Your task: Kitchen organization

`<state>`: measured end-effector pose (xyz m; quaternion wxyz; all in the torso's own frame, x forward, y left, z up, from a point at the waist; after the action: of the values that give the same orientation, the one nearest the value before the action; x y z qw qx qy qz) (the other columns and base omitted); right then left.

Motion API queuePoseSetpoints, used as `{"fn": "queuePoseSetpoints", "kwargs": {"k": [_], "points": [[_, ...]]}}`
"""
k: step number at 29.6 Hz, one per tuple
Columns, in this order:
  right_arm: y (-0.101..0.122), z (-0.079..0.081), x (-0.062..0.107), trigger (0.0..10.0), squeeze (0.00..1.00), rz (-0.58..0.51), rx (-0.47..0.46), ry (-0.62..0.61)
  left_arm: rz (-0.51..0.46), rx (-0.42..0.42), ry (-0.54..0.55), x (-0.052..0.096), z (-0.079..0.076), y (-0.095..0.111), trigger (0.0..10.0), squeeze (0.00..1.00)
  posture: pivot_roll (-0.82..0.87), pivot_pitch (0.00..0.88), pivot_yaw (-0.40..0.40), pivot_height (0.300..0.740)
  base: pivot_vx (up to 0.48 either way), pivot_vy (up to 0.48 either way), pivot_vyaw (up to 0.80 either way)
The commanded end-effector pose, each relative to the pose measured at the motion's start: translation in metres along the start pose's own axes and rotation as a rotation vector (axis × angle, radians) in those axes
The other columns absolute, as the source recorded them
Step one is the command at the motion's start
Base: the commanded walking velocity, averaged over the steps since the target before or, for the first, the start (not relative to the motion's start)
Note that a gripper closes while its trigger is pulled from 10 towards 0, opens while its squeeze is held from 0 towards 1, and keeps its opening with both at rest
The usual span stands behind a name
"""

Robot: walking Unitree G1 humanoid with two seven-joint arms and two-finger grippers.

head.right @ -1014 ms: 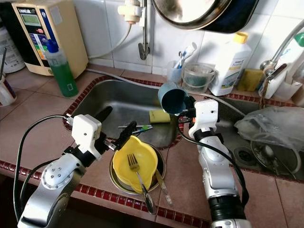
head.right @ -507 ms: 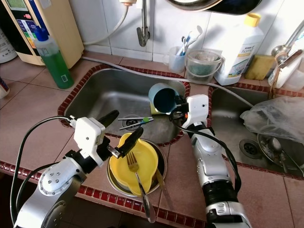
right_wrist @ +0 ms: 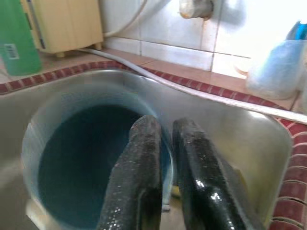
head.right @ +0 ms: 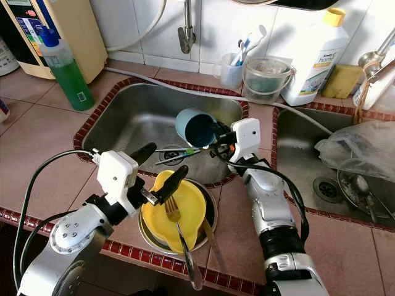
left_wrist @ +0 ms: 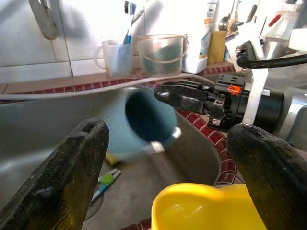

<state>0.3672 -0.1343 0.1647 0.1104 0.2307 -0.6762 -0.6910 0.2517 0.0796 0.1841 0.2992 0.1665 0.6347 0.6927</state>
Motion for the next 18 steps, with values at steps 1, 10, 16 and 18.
{"fn": "queuePoseSetpoints", "kwargs": {"k": [1, 10, 16, 18], "points": [[0.0008, -0.0012, -0.0008, 10.0, 1.00, -0.005, -0.008, 0.008, -0.015, -0.006, -0.008, 0.0001, -0.0016, 0.0056, 10.0, 0.00, -0.01, 0.201, 0.029, 0.740, 0.000, 0.000, 0.00], [0.0013, 0.0005, -0.0012, 10.0, 1.00, -0.015, -0.013, 0.019, -0.018, -0.008, -0.007, -0.0010, -0.0010, 0.0061, 10.0, 0.00, -0.01, 0.189, 0.029, 0.740, 0.000, 0.000, 0.00], [0.0070, 0.0011, -0.0023, 10.0, 1.00, -0.043, -0.011, 0.020, -0.026, -0.017, 0.002, -0.0033, 0.0027, 0.0075, 10.0, 0.00, -0.01, 0.172, 0.024, 0.740, 0.000, 0.000, 0.00], [0.0087, 0.0010, -0.0022, 10.0, 1.00, -0.052, -0.006, 0.019, -0.028, -0.019, 0.007, -0.0043, 0.0046, 0.0077, 10.0, 0.00, -0.01, 0.165, 0.023, 0.740, 0.000, 0.000, 0.00]]}}
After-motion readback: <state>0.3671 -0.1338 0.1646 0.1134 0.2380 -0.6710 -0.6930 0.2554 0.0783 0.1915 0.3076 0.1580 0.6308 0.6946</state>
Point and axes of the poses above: a point about 5 cm out from each wrist's last joint towards the gripper, its own x axis pointing back from the gripper into the wrist, its own y axis along the axis of the wrist's last joint, z = x × y, the point moved 1 cm from there along -x, pointing out of the wrist towards the gripper, and after that the axes turned 3 degrees about -x, right-handed, at the moved point
